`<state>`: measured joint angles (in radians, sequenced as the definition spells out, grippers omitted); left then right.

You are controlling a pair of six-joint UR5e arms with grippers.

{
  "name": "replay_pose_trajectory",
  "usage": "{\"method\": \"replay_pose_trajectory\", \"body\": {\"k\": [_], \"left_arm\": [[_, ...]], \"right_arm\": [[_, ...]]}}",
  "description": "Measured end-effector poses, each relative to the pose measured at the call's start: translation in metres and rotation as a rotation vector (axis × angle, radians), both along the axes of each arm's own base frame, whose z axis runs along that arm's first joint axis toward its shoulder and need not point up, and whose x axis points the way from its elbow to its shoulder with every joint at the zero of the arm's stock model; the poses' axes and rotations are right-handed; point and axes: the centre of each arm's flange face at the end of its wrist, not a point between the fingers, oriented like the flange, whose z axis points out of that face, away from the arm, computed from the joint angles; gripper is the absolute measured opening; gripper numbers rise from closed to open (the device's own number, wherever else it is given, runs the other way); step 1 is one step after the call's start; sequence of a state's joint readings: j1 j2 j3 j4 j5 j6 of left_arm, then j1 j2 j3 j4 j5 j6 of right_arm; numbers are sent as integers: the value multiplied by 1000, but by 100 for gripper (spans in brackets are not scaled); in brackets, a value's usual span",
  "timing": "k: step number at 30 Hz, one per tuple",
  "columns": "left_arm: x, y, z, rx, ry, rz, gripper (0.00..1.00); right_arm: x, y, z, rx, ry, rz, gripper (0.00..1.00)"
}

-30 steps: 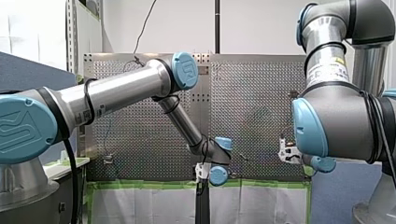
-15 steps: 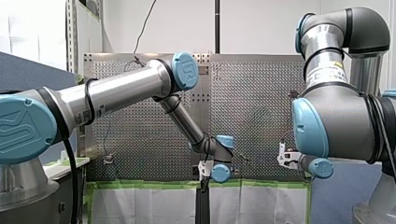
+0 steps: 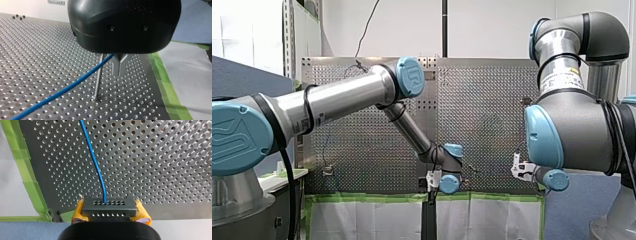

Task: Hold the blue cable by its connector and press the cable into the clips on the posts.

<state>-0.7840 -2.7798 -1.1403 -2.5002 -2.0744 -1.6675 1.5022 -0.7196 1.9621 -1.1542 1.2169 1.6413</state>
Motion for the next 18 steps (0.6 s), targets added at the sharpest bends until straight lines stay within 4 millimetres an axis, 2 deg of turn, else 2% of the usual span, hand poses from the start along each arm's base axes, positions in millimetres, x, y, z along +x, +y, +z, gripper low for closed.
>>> {"method": "replay_pose_trajectory", "body": {"k": [6,18], "left_arm": [[6,-3,-15,18,20,0,2],[36,-9,5,-10,-1,16,2]], "right_arm": [[1,0,0,-3,4,-1,0],[1,-6,1,-12,2,-8,0]]}}
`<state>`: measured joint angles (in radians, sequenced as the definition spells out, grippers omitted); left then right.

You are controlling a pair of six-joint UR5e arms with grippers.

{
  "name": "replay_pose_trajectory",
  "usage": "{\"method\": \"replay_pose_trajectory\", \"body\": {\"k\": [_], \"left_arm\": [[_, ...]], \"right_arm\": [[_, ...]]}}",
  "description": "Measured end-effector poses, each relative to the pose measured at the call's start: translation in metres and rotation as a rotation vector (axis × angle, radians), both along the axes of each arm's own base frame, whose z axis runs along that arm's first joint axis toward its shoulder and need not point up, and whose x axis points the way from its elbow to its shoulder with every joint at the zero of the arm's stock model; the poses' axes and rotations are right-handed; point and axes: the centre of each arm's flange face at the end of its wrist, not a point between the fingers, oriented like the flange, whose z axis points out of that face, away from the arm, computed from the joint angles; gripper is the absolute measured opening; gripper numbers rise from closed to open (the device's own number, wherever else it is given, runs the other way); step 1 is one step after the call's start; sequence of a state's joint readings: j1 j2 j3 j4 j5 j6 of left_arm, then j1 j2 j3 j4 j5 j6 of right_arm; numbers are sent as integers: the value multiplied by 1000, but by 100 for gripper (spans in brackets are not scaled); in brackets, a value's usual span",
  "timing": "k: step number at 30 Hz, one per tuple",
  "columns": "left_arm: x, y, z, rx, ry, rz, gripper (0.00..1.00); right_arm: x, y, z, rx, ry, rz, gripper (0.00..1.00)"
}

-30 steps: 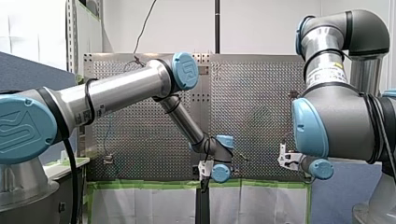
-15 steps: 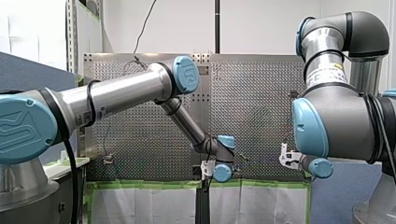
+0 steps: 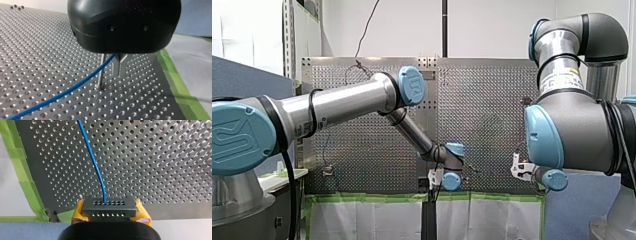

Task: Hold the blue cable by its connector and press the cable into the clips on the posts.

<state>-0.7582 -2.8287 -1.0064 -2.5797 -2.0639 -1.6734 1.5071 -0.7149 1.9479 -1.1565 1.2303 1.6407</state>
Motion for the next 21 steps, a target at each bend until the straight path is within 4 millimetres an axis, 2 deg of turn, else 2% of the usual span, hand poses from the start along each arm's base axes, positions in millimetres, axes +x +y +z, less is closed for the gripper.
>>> {"method": "replay_pose_trajectory", "body": {"k": [9,21], "left_arm": [[28,4,17,-14,-13,20,2],[62,21,31,-23,-27,50,2]], "right_arm": [[2,-15,4,-25,3,-5,0],[18,-32,-17,18,41,27,0]]}}
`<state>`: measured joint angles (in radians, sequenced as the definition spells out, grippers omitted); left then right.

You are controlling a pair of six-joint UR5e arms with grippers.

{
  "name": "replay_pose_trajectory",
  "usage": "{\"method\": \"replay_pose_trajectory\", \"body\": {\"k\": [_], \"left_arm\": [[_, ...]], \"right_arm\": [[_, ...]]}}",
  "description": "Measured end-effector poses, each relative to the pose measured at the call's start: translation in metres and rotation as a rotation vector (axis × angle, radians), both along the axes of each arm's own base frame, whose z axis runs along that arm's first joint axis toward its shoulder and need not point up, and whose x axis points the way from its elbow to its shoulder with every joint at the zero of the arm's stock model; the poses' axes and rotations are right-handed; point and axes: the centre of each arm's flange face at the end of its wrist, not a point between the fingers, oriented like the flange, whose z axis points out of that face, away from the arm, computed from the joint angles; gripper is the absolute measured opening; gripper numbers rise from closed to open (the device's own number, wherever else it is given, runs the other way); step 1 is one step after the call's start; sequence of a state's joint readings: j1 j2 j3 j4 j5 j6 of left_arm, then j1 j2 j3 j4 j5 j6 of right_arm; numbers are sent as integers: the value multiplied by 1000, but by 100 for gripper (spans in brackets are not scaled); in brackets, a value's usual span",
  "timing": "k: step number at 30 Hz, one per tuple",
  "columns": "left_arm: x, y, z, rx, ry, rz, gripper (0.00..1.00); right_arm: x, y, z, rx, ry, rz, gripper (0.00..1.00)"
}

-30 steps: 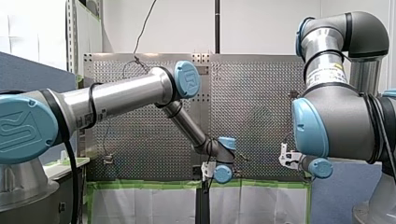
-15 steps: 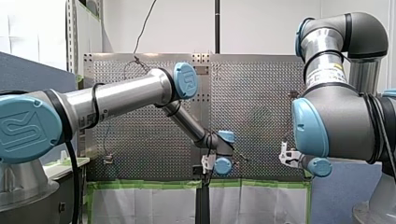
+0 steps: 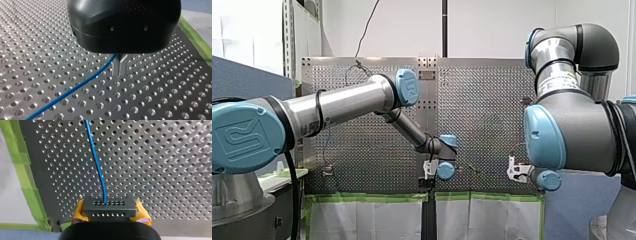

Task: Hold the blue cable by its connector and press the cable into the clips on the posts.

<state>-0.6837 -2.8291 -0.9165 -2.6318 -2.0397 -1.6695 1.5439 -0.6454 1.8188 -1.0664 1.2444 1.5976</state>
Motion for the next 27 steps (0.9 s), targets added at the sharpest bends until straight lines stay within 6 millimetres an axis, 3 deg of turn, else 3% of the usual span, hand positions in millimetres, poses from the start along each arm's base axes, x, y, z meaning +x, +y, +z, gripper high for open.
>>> {"method": "replay_pose_trajectory", "body": {"k": [12,21,27], "left_arm": [[-22,-8,-12,14,24,-45,2],[-9,-14,0,-24,0,-42,2],[-2,-15,-13,-24,15,-41,2]], "right_arm": [[5,-27,4,-14,-5,10,0],[11,-33,3,-25,-6,16,0],[16,-39,-7,-19,-6,26,0]]}}
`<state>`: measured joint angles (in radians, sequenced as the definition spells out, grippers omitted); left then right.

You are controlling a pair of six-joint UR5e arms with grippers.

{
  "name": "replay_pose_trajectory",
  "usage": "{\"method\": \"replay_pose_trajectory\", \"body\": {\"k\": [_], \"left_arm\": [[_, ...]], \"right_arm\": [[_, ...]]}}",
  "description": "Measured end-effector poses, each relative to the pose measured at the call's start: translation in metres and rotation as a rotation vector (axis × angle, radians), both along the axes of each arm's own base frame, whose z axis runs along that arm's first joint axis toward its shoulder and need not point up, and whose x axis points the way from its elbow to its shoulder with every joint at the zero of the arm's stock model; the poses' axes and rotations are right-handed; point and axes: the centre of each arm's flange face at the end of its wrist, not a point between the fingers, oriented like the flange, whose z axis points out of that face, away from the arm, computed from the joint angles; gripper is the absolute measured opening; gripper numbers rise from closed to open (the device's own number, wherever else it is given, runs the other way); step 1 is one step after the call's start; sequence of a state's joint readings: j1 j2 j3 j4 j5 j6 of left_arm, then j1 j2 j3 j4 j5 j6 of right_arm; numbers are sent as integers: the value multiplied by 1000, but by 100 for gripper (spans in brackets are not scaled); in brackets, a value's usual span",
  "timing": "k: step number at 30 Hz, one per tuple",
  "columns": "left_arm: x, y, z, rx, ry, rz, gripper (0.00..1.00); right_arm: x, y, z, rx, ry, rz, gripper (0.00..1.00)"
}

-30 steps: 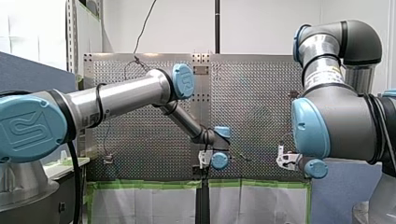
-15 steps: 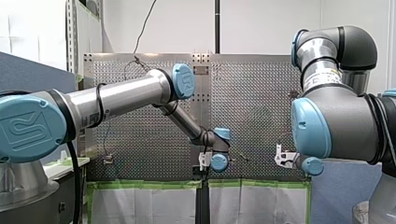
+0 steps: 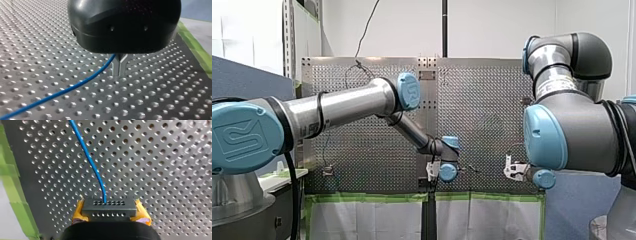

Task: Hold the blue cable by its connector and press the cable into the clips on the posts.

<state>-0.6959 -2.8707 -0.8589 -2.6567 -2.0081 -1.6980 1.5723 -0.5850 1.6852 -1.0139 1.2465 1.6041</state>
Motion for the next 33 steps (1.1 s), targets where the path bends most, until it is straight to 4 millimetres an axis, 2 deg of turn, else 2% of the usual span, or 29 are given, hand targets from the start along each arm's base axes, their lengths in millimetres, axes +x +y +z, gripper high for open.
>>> {"method": "replay_pose_trajectory", "body": {"k": [5,12,24,26,28,29,33], "left_arm": [[0,7,-18,6,27,1,2],[4,22,-29,17,50,12,2],[14,21,-19,5,36,20,2],[16,19,-15,0,30,19,8],[18,17,-13,-7,25,19,8],[18,17,-11,-10,24,20,12],[22,14,-5,-29,13,32,12]], "right_arm": [[4,-6,-11,15,0,8,0],[6,-22,-4,-8,-2,12,0],[7,-52,15,-51,-15,15,0],[8,-55,16,-54,-16,18,0],[8,-57,17,-58,-19,23,0],[9,-58,18,-59,-21,25,0],[10,-64,23,-66,-29,30,0]]}}
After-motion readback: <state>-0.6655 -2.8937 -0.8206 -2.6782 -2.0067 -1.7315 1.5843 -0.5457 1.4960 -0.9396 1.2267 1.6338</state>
